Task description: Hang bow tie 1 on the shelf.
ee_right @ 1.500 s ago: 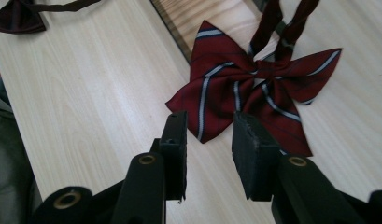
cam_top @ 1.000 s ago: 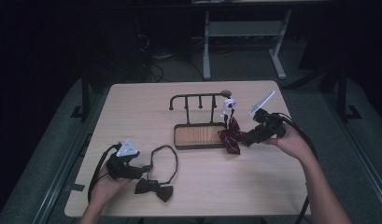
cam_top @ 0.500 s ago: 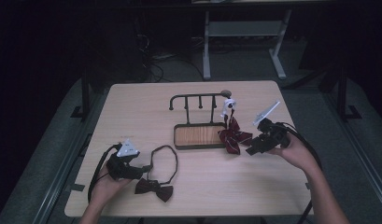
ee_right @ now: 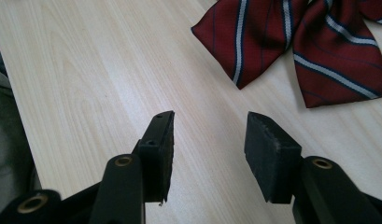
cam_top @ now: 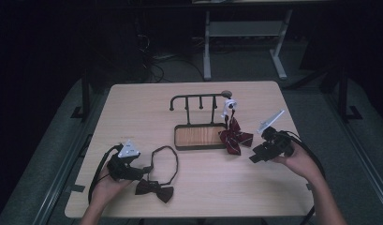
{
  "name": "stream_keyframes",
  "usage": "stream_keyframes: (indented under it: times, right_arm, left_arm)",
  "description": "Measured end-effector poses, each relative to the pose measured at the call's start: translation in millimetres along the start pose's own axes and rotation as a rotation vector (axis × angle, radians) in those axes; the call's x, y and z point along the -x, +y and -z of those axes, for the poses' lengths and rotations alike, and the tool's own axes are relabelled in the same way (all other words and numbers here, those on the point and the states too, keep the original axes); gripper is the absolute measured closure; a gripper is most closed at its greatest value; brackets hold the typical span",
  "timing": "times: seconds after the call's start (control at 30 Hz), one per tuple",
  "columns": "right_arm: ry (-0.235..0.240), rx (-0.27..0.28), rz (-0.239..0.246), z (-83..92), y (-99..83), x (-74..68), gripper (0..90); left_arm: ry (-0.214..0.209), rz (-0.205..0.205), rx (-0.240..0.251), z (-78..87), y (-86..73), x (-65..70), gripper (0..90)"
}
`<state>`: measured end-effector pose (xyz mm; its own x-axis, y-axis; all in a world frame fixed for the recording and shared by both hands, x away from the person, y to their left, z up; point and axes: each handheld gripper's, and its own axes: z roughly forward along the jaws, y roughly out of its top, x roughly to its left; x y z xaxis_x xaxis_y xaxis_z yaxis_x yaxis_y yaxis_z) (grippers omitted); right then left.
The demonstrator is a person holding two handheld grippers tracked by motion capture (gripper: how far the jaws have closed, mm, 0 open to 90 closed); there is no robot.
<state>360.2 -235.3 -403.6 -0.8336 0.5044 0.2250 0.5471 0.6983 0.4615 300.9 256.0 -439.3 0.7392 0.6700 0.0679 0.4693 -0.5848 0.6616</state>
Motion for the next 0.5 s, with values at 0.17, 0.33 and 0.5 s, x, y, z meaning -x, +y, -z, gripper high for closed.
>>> stream_keyframes:
  times: [0.17, 0.33, 0.5]
  right_arm:
    - [0.0, 0.002, 0.003, -1.8, -3.1, -2.5, 51.5]
    - [-0.02, 0.002, 0.014, -5.9, -6.8, -9.0, 50.4]
    - [-0.024, 0.005, 0.02, -9.9, -9.6, -12.3, 48.8]
  left_arm:
    - [-0.001, 0.001, -0.003, -1.0, 0.0, 0.0, 28.8]
    - [0.002, 0.005, -0.002, -0.8, 1.3, -1.8, 28.8]
    - [0.0, 0.018, 0.006, -0.6, 2.4, -5.0, 28.9]
